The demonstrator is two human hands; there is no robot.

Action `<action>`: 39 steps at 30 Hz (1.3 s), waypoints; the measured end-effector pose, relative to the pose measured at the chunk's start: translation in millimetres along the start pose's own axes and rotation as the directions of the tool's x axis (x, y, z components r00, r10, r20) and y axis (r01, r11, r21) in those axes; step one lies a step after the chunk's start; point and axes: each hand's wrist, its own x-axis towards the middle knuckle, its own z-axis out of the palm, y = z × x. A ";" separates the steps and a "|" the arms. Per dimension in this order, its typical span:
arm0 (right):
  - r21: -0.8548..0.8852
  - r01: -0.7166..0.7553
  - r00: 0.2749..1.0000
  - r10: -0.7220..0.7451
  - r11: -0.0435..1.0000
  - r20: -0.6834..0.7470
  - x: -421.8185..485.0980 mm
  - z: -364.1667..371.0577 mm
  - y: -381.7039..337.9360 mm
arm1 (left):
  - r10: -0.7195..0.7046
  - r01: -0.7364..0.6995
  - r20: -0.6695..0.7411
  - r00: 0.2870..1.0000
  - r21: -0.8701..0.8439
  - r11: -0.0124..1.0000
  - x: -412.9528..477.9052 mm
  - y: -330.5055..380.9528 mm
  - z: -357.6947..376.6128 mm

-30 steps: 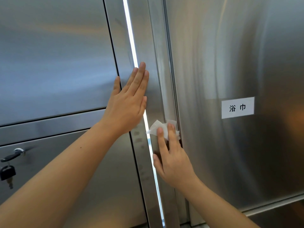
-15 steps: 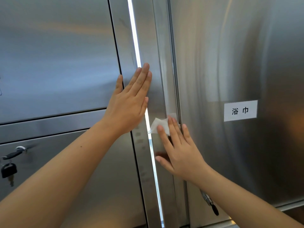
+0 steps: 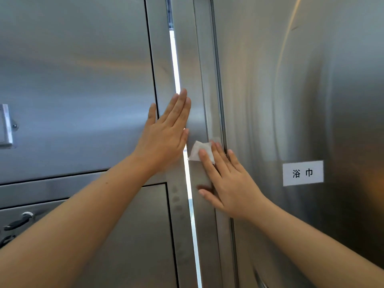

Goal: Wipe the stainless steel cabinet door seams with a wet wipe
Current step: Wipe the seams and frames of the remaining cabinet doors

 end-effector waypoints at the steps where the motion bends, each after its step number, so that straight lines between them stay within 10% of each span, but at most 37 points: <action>1: 0.006 -0.015 1.000 0.015 1.000 0.015 12.9 -6.3 4.5 | 0.000 0.000 0.003 1.000 0.005 1.000 5.3 -2.2 -2.7; 39: -0.122 0.013 0.993 -0.026 0.992 -0.112 179.4 -71.7 79.7 | 0.087 -0.042 -0.267 0.960 0.169 0.985 25.6 -10.6 -2.1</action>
